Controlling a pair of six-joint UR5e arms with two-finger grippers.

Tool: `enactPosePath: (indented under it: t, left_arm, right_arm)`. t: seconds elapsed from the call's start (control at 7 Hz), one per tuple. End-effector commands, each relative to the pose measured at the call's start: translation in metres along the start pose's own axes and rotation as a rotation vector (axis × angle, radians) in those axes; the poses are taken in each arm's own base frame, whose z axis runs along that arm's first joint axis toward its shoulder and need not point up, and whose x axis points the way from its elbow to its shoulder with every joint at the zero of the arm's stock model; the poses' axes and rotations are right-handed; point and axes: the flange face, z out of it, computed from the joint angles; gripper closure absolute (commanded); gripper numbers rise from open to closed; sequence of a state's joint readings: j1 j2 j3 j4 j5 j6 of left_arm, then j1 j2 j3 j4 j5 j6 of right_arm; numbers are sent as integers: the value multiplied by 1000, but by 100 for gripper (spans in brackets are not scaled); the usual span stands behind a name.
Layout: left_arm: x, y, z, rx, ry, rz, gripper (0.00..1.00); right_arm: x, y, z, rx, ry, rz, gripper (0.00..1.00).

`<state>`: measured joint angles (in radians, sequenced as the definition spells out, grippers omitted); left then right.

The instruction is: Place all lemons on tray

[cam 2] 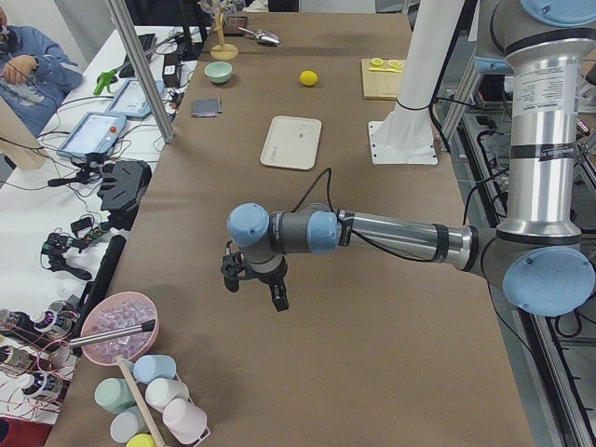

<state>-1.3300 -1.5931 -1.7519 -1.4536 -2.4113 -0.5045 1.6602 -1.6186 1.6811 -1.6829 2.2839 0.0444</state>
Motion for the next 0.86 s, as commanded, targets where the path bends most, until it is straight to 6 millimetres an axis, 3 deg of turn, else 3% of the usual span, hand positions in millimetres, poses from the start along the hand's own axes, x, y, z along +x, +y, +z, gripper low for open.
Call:
enactPosePath:
  t: [0.0,0.29,0.43,0.57,0.71]
  left_arm:
    - [134,-7,13,-8,20,11,2]
    - [168,-18,10,67,-9,98,3]
    - [167,-12,14,110,13,158,3]
    - [137,-3,26,170,54,221,3]
    - [123,6,45,235,50,235,3]
  right_arm:
    - [-42,-8,13,-31,-102,-64,0]
    - [-109,-22,30,-2,-132,-19,0]
    - [-154,-19,43,6,-159,19,0]
    - [-211,-17,56,-2,-185,32,0]
    - [-265,-15,63,-25,-199,11,0]
